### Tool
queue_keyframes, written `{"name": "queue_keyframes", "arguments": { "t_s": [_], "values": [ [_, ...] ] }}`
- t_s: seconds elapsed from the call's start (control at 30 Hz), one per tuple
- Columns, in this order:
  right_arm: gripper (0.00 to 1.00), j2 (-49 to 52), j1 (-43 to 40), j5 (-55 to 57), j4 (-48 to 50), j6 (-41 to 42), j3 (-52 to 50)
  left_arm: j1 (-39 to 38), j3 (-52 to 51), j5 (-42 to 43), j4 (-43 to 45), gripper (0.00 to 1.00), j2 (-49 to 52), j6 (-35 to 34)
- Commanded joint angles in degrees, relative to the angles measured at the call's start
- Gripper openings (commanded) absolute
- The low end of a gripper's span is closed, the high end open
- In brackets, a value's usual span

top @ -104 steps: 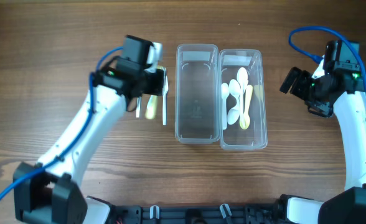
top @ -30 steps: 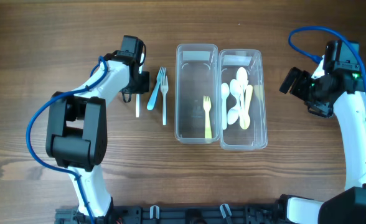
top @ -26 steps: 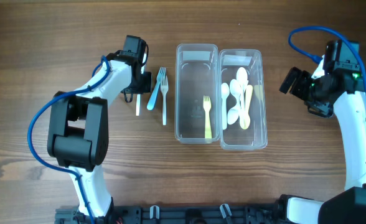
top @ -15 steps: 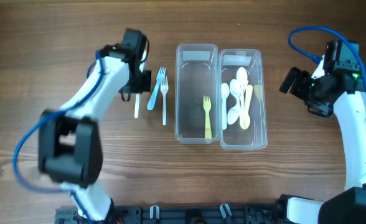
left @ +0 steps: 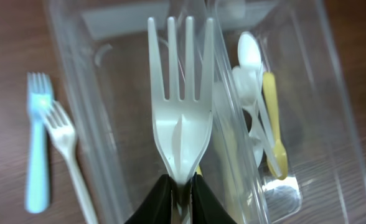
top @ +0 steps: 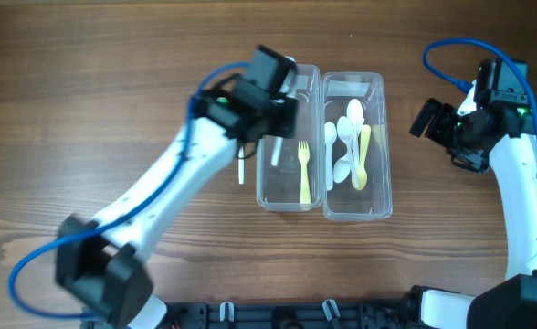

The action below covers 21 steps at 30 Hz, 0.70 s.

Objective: Pack container
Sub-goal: 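Grasp a white fork with the left gripper, drop it in left container, then lower the left gripper onto the light blue fork and grasp it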

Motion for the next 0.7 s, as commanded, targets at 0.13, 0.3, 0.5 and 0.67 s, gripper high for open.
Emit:
{"name": "queue_keyframes", "arguments": {
  "t_s": [0.13,0.3,0.5,0.67],
  "values": [
    [1.0,0.2,-0.1,-0.6,0.3,0.0,0.2,-1.3,0.3,-0.5,0.4,0.63,5.8,-3.7],
    [0.99,0.2,-0.1,-0.6,0.5,0.0,0.2,0.9,4.8,-2.9,-5.9,0.78,0.2,0.3],
    [0.99,0.2,-0.1,-0.6,0.4,0.0,0.2,9.0,4.2,-12.3,-12.2,0.87,-2.2,3.7],
    [1.0,0.2,-0.1,-0.6,0.3,0.0,0.2,14.8,0.6,-10.3,-10.6,0.87,1.8,10.3]
  ]
}}
